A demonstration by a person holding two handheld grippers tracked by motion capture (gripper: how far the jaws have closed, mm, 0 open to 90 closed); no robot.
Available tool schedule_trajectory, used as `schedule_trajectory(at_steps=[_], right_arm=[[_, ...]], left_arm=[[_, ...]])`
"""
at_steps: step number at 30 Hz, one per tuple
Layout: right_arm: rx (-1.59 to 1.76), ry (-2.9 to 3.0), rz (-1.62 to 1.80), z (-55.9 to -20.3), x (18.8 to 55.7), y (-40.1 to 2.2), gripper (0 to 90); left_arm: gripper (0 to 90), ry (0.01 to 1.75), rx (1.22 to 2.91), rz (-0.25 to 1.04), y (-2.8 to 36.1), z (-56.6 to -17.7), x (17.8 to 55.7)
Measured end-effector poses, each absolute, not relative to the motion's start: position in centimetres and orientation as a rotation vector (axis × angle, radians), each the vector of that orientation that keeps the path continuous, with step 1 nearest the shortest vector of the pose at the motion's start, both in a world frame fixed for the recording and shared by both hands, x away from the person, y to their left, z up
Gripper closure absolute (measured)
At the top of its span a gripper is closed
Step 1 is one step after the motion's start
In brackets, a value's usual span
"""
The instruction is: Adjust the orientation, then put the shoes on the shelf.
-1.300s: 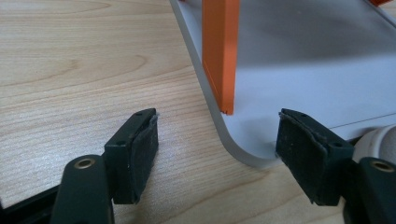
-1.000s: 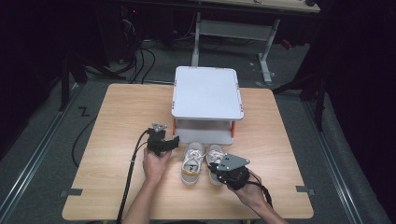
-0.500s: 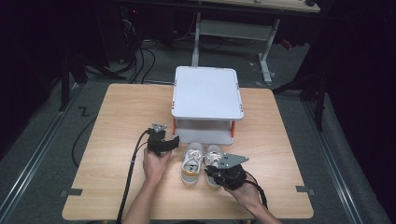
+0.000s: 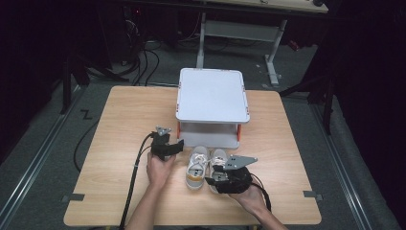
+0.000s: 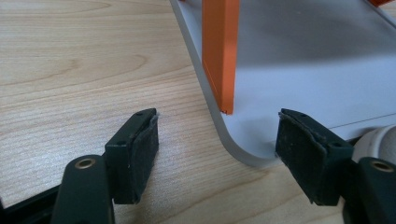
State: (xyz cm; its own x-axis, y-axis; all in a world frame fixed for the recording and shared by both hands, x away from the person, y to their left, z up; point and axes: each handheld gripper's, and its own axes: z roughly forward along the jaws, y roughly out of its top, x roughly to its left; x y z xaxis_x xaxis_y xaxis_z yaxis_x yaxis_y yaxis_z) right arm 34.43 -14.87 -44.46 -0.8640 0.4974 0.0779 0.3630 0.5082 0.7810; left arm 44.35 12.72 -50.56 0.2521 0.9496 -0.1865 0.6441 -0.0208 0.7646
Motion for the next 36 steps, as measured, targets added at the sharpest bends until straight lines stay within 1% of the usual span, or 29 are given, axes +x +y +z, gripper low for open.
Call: schedule_trajectory(at_steps=[3,6,11,16,21,25,30,36], right_arm=[[0.764,2.563,1.368,-43.9,34.6,-15.7,42.6],[0.804,2.497,1.445,-43.3,34.8,-17.1,43.7],[0.926,2.355,1.446,-43.2,35.9,-20.0,50.0],[1.084,2.221,1.374,-44.4,37.3,-23.0,51.8],[1.272,2.140,1.181,-46.9,39.3,-25.8,51.7],[1.373,2.102,1.095,-48.6,40.4,-27.4,50.7],[1.403,2.084,1.014,-49.8,41.1,-27.9,47.6],[1.413,2.072,0.981,-50.0,41.5,-28.0,45.7]], left_arm=[[30.1,1.471,1.747,0.493,12.7,-50.5,44.4],[30.1,1.468,1.760,0.487,12.8,-50.5,44.4],[30.1,1.468,1.763,0.480,12.8,-50.4,44.5],[31.0,1.478,1.772,0.466,12.8,-50.3,44.5],[32.1,1.492,1.788,0.454,12.9,-50.0,44.7],[32.6,1.495,1.794,0.457,13.1,-49.9,44.7],[33.9,1.497,1.822,0.477,13.2,-49.7,44.5],[33.9,1.476,1.868,0.493,13.1,-48.7,43.6]])
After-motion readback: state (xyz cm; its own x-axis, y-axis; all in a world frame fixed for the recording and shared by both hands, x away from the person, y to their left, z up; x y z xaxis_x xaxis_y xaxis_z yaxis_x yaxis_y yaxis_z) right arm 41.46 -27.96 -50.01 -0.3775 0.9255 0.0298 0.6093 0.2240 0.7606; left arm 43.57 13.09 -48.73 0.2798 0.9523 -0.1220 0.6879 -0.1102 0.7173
